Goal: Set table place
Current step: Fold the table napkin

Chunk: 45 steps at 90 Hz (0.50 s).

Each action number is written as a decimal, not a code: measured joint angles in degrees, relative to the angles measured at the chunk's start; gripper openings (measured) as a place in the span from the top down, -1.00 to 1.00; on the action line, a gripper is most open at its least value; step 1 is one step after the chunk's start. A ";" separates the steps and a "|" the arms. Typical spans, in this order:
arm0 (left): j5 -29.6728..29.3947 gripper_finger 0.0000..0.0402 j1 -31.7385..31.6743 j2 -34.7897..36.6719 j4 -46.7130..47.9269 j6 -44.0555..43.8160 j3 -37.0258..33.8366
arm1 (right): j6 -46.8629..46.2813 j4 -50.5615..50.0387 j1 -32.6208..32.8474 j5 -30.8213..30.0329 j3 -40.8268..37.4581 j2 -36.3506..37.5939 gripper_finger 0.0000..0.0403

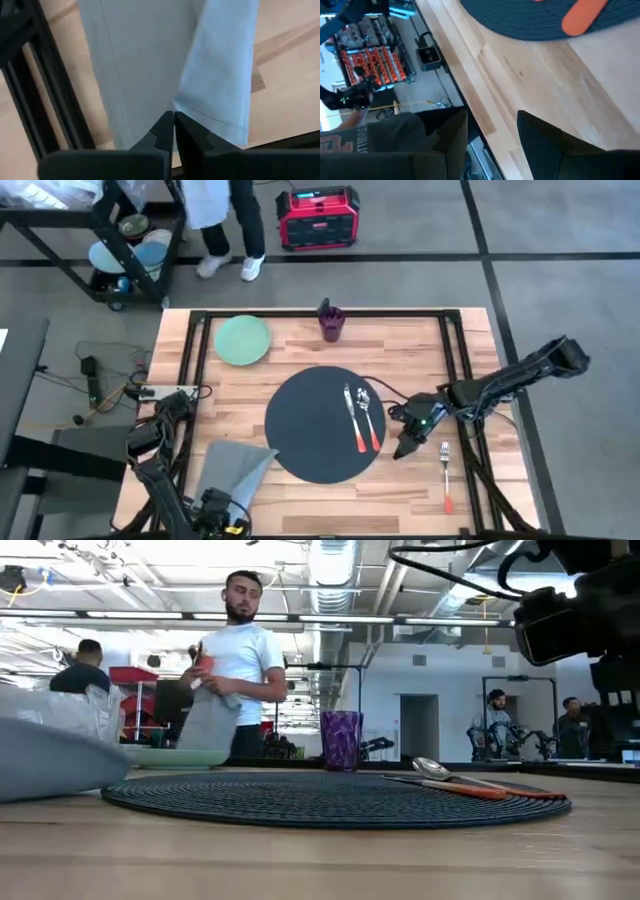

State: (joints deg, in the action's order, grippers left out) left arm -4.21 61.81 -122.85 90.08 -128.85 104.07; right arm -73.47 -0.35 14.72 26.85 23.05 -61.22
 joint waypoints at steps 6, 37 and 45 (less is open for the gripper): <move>1.20 1.00 0.46 -0.56 0.04 -0.29 0.11 | -0.02 -0.11 -0.29 0.00 0.00 -0.02 0.21; 5.26 1.00 1.41 -9.76 -0.26 -0.34 8.84 | -1.93 -0.70 -0.27 0.02 0.00 0.01 0.21; 7.16 1.00 2.45 -9.26 -0.13 -0.33 9.68 | -3.07 -0.90 -0.26 0.02 0.00 0.01 0.21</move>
State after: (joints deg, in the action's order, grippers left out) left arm 2.95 64.26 -132.10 89.95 -129.19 113.75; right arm -76.54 -1.25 14.46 26.87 23.05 -61.21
